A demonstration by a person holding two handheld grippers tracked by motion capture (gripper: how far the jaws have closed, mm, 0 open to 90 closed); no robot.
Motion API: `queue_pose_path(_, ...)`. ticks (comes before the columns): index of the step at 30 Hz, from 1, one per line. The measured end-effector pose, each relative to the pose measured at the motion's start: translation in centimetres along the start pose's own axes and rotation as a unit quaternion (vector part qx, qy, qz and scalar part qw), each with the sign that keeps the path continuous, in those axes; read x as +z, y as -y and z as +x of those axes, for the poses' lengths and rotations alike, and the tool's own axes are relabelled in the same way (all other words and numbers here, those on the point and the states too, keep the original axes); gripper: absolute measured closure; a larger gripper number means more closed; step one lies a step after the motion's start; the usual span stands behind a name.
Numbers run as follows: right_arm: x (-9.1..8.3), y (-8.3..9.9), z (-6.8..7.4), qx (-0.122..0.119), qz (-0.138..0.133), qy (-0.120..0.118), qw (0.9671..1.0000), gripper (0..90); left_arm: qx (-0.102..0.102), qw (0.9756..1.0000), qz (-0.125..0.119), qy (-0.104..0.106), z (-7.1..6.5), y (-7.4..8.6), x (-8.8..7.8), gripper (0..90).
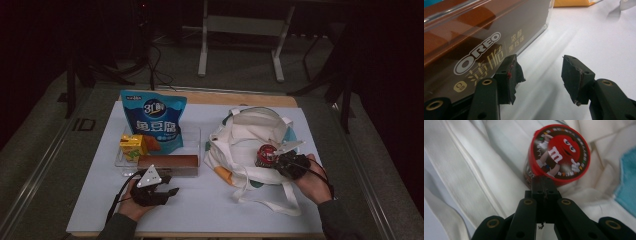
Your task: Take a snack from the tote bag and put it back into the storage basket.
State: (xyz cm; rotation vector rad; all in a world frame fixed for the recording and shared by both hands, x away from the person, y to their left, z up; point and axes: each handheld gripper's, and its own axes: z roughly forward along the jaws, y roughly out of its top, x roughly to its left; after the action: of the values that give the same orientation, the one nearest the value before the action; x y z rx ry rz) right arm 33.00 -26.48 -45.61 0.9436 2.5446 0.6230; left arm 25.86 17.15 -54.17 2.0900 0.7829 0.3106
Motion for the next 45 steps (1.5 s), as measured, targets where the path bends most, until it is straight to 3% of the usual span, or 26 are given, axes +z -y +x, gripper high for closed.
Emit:
queue_pose_path(5, 0.4, -0.9, 0.3, -0.005, -0.002, -0.006, 1.0, 86.8, 0.0, 1.0, -0.001, 0.0, 0.0, 0.0, 0.0, 46.9)
queue_pose_path(12, -0.8, -1.5, -0.5, 0.005, -0.021, -0.008, 0.9997, 57.1, 0.0, 1.0, -0.001, 0.0, 0.0, 0.0, 0.0, 46.9)
queue_pose_path(17, -0.8, -1.8, -1.4, 0.0, -0.015, -0.008, 0.9998, 44.8, 0.0, 1.0, 0.0, 0.0, 0.0, 0.0, 0.0, 46.9)
queue_pose_path(23, 0.5, -2.1, -1.9, -0.008, 0.014, -0.005, 0.9999, 29.7, -0.001, 1.0, 0.0, 0.001, 0.0, 0.0, 0.0, 46.8)
queue_pose_path(35, 1.8, -2.6, -2.0, 0.005, 0.031, 0.001, 0.9995, 29.1, -0.001, 1.0, 0.0, 0.001, 0.0, 0.0, 0.0, 46.7)
queue_pose_path(41, 1.4, -3.0, -1.7, 0.01, 0.027, -0.031, 0.9991, 31.9, -0.001, 1.0, 0.0, 0.001, 0.0, 0.0, 0.0, 46.7)
queue_pose_path(45, 1.7, -3.6, -1.8, 0.004, 0.034, -0.025, 0.9991, 23.1, 0.0, 1.0, -0.001, 0.001, 0.0, 0.0, 0.0, 46.7)
